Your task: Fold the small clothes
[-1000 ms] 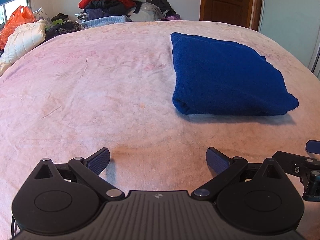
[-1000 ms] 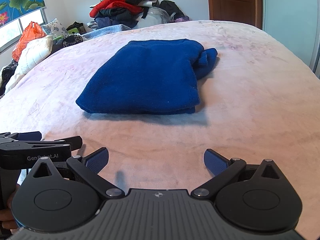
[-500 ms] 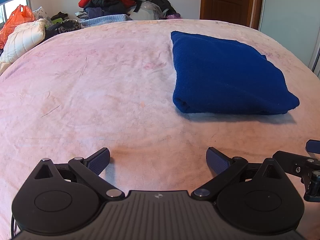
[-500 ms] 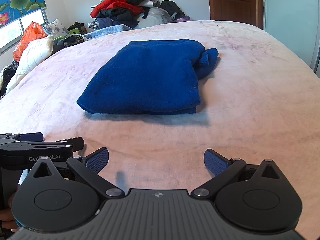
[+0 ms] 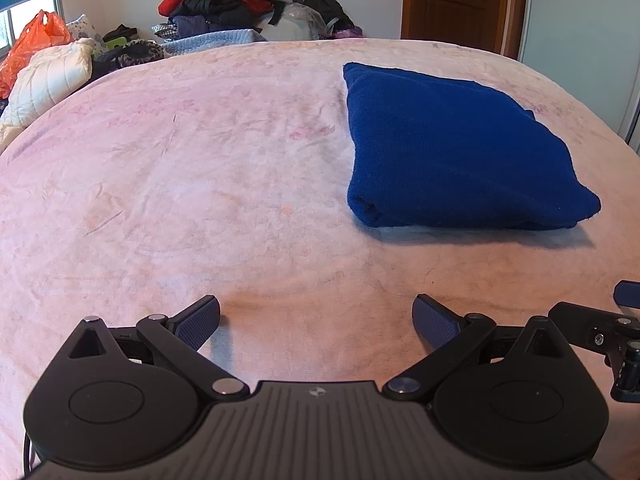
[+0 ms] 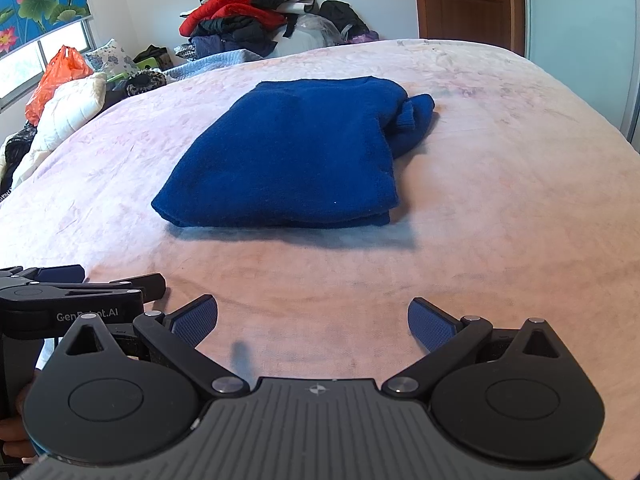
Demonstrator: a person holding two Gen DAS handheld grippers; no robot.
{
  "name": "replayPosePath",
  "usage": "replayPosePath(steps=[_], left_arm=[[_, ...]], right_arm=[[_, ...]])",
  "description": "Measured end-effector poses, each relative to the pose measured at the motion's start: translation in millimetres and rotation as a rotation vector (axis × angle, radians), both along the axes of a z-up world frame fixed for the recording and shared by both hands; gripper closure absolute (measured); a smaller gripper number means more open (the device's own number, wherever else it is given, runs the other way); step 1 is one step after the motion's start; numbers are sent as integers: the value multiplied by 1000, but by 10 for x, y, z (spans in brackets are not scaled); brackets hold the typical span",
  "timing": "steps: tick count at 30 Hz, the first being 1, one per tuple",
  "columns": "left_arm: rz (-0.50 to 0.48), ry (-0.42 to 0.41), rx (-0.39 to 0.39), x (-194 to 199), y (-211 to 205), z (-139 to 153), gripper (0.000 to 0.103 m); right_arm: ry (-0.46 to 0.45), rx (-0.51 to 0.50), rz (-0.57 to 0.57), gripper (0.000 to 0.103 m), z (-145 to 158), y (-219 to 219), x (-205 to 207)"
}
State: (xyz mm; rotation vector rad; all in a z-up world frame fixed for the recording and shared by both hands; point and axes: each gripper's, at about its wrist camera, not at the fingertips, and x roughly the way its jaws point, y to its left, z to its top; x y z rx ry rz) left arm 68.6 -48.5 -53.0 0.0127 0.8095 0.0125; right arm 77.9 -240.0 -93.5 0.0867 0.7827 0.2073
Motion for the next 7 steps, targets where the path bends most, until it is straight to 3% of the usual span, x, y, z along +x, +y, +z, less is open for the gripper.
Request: replayPosePath(steps=[7], left_arm=[[-12,-38,37,-21,-20,22,0]], right_arm=[[0,10,-1,1,-15,-19,6]])
